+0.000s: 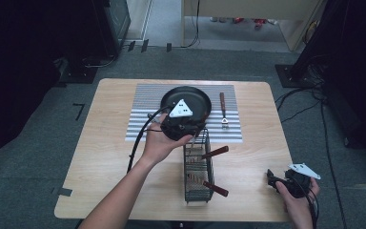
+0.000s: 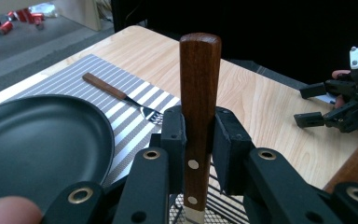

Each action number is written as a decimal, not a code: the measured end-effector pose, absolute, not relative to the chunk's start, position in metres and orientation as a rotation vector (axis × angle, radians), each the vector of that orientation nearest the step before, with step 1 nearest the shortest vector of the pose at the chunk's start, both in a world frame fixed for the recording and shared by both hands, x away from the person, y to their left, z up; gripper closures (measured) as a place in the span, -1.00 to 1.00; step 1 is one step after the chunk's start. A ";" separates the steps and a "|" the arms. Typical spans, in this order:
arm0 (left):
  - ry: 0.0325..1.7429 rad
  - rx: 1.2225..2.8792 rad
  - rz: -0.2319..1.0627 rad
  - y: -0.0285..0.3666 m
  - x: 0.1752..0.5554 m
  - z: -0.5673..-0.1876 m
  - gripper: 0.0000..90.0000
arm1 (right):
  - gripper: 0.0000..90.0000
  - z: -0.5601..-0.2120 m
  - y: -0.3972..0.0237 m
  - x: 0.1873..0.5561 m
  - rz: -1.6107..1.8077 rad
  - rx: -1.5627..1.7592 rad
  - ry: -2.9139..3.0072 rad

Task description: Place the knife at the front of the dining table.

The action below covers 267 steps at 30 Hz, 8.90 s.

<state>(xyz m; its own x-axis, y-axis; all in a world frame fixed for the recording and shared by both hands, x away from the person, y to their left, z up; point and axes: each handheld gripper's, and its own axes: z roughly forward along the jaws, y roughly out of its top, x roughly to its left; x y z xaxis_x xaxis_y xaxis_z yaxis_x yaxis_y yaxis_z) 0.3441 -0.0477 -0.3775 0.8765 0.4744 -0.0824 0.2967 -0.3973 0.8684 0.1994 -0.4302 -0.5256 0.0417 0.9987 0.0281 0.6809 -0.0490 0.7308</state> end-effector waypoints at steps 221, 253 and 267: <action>1.791 1.693 0.282 0.081 0.553 -0.497 0.72 | -0.74 -0.526 -0.430 0.200 0.768 1.782 1.699; 1.711 1.761 0.464 0.100 0.520 -0.458 -1.00 | -0.74 -0.526 -0.430 0.200 0.768 1.782 1.700; 1.625 1.788 0.501 0.114 0.467 -0.451 -1.00 | -0.74 -0.526 -0.430 0.200 0.768 1.782 1.700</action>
